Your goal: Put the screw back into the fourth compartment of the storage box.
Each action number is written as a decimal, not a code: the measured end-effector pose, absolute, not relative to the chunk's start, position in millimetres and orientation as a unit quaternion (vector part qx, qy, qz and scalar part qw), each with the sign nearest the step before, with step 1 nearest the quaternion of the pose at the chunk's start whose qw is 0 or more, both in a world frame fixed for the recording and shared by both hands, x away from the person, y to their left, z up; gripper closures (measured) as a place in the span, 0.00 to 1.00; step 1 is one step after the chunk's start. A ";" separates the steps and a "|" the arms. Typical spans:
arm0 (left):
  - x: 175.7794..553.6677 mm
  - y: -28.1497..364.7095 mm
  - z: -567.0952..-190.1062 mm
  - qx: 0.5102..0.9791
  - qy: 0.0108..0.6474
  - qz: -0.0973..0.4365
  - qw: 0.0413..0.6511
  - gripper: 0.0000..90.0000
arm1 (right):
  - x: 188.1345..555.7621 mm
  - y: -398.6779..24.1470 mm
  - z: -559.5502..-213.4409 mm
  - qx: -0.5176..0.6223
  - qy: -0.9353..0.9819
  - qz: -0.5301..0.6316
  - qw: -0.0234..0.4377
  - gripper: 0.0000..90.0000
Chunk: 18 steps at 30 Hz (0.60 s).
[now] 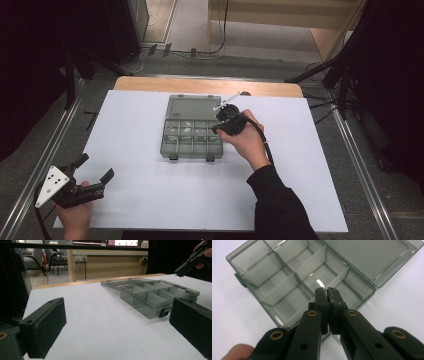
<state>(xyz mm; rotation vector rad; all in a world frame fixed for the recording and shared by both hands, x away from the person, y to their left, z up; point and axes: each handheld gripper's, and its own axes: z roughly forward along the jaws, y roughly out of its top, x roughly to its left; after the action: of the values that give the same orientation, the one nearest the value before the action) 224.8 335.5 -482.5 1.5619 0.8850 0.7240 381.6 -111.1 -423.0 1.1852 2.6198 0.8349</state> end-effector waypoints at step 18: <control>224.9 335.6 -482.6 0.663 0.377 0.308 0.568 0.01 | 396.1 -108.9 -440.2 0.411 0.869 0.264 0.076 1.00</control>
<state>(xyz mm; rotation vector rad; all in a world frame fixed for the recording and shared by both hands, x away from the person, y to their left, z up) 224.9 335.6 -482.6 1.5585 0.8864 0.7231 396.1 -108.9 -440.2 1.2321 2.6055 0.7901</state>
